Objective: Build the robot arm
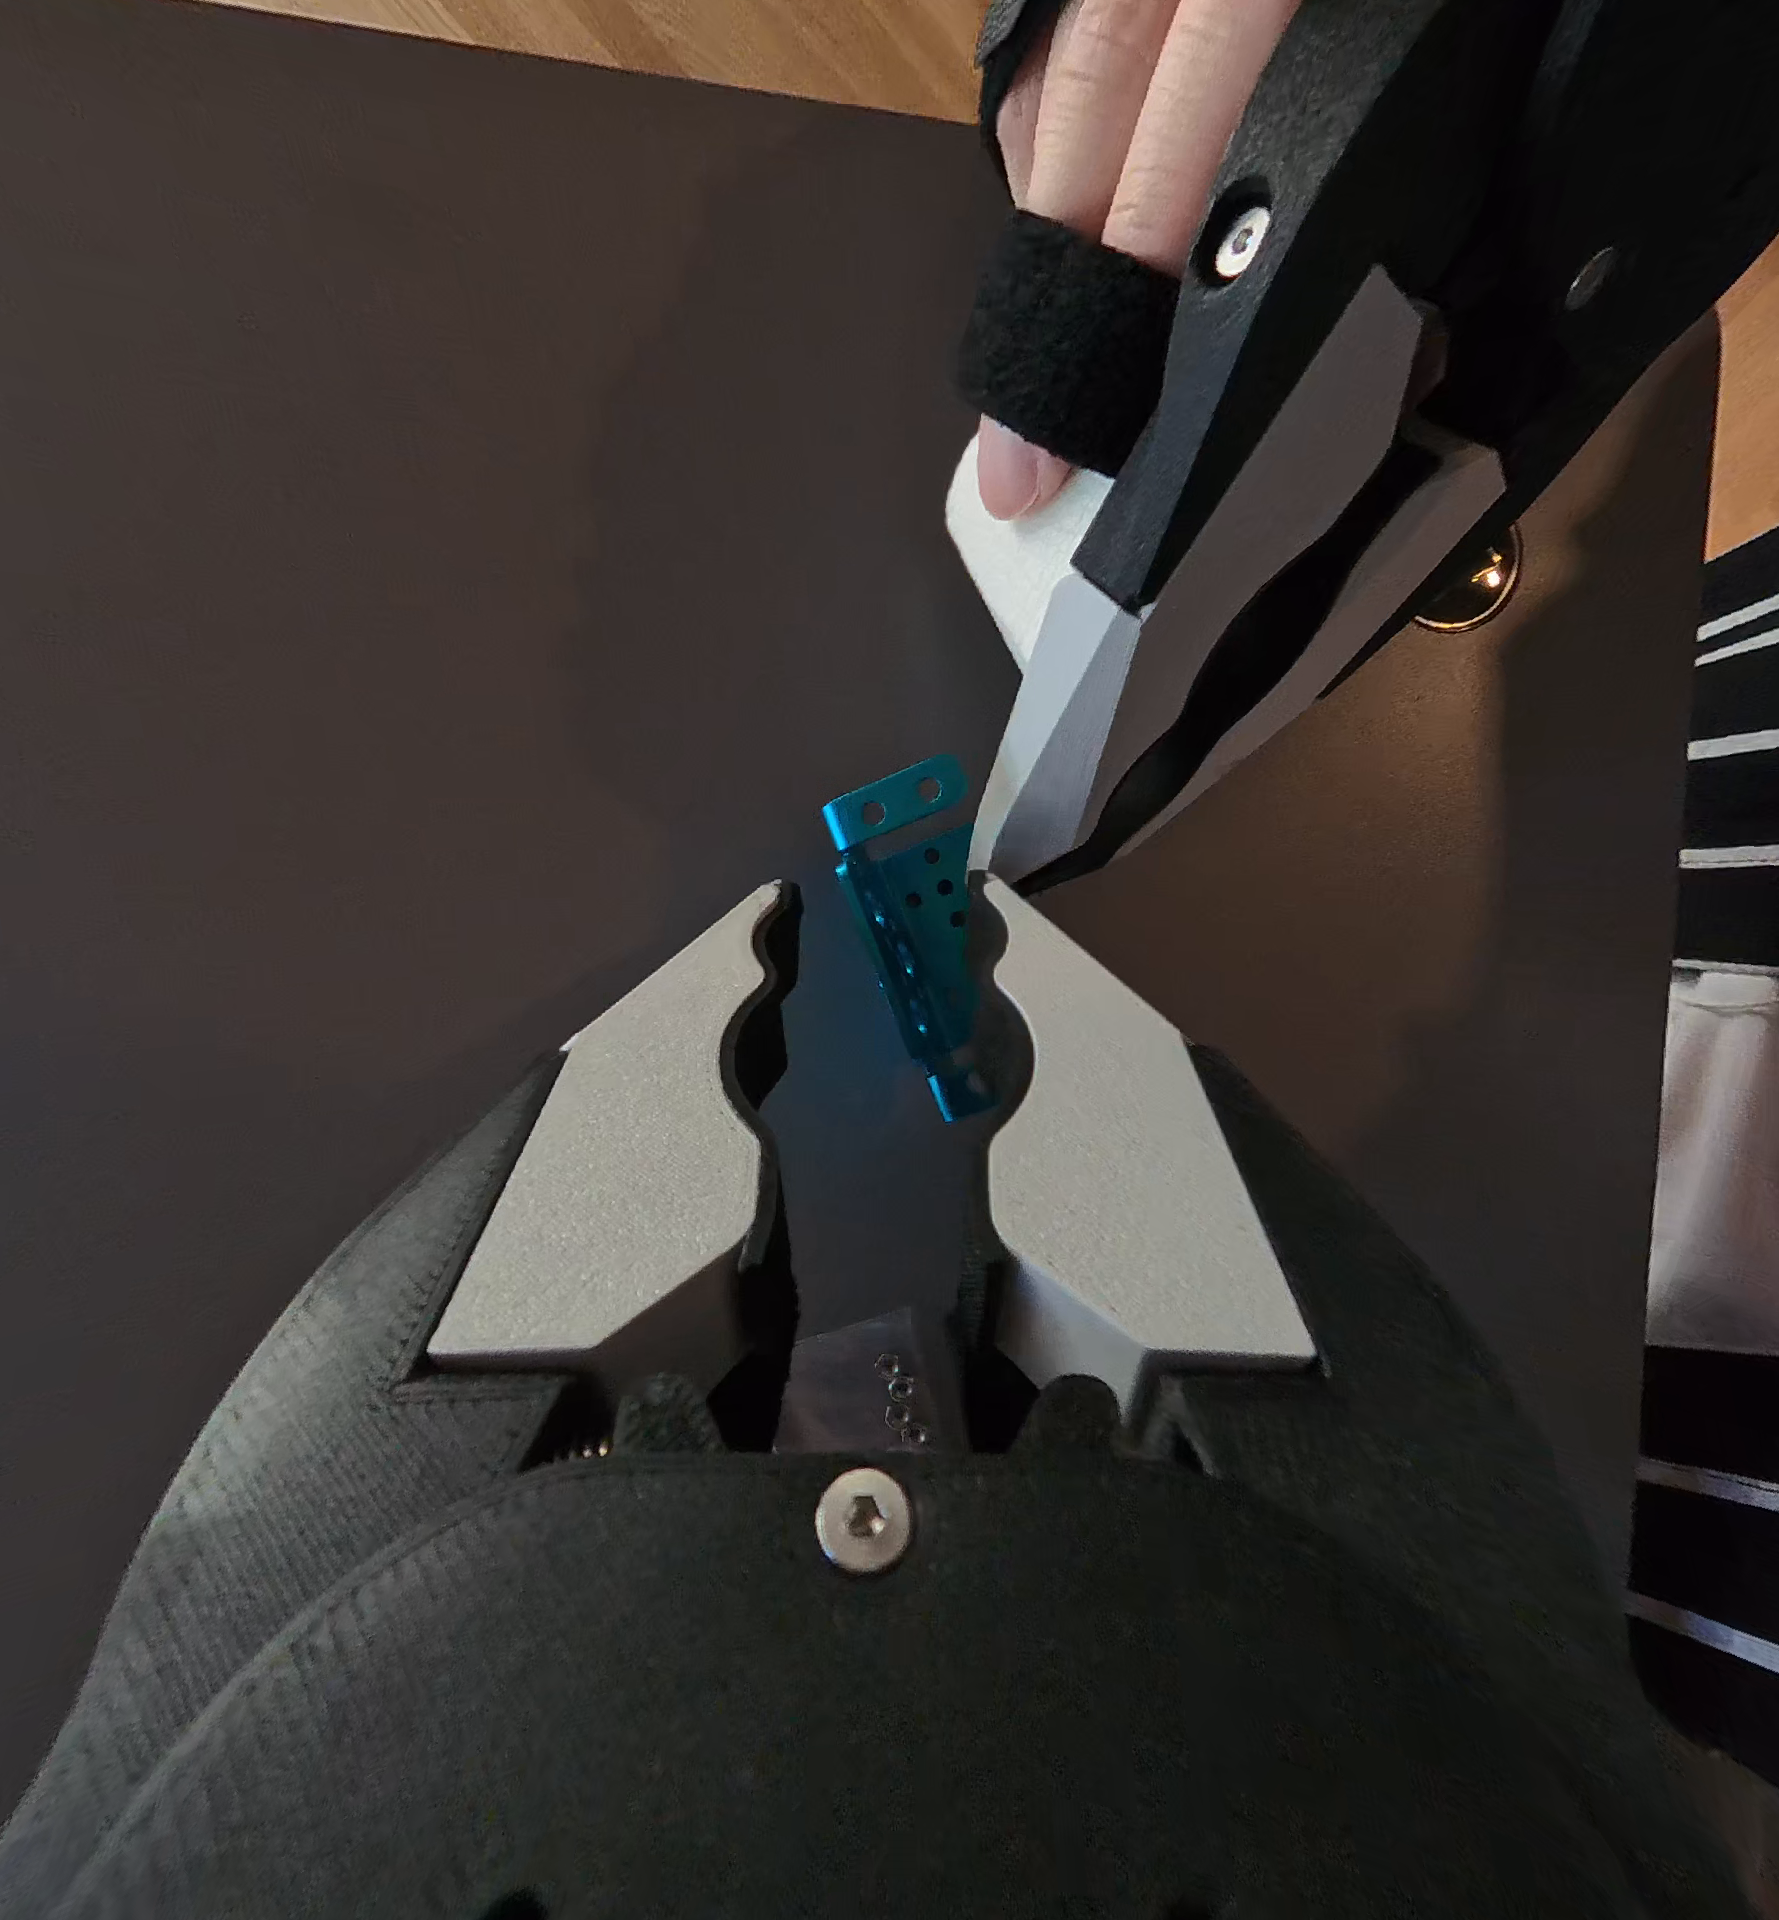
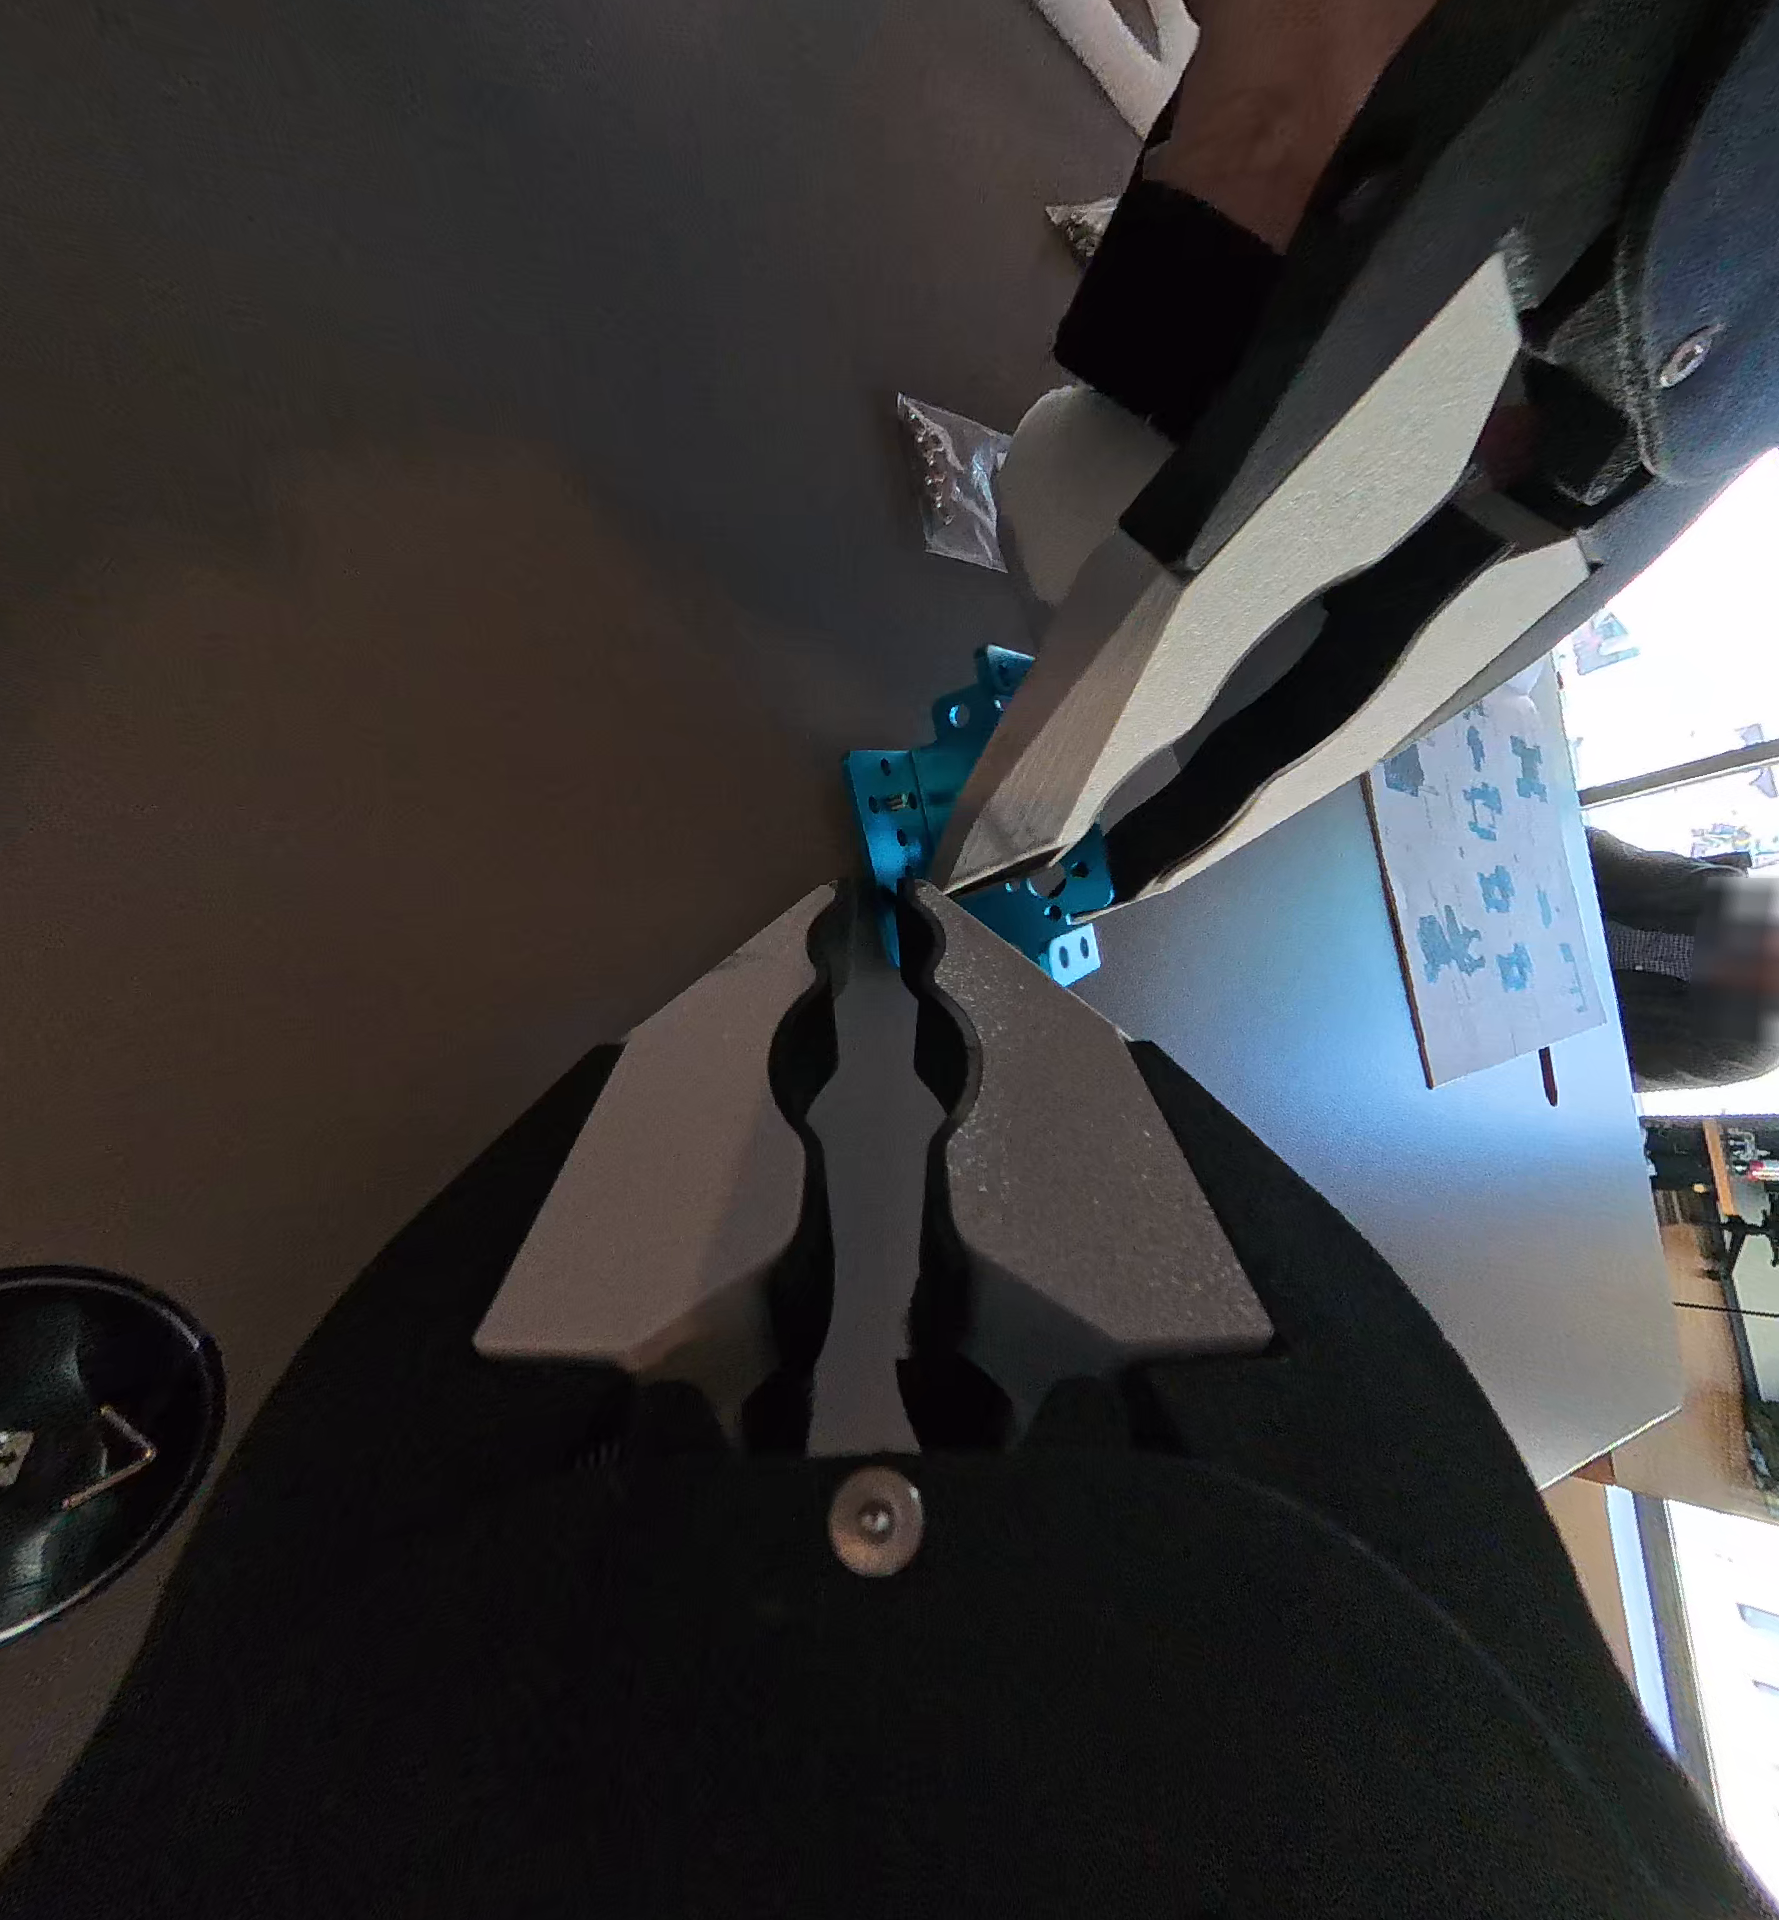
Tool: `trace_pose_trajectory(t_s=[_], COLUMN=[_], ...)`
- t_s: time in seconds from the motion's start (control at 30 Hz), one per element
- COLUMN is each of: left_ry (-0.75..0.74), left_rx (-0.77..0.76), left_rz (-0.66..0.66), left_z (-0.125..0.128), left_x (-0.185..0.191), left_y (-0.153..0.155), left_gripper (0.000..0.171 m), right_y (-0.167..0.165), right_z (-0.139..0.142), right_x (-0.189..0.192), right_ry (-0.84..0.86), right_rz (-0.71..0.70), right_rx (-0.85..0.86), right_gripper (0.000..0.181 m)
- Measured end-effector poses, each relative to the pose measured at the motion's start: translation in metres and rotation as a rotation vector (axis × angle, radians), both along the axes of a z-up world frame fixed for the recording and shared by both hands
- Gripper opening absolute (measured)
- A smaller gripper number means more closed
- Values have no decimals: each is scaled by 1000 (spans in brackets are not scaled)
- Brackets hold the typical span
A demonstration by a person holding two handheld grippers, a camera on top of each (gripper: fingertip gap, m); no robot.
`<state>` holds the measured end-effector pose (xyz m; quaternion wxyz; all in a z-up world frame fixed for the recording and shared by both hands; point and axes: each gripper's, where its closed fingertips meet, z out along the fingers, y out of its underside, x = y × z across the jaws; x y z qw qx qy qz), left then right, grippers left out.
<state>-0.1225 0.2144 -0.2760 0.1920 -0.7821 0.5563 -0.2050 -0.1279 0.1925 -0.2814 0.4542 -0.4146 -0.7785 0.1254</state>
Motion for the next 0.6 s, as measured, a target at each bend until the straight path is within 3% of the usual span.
trace_pose_trajectory(t_s=[0.6], left_ry=[-67], left_rx=[-23], left_rz=[20], left_z=[13], left_x=[-4], left_y=[1], left_gripper=[34], right_y=[1], right_z=[4], right_x=[-2], right_ry=[14], right_rz=[2], right_rx=[10], right_gripper=[8])
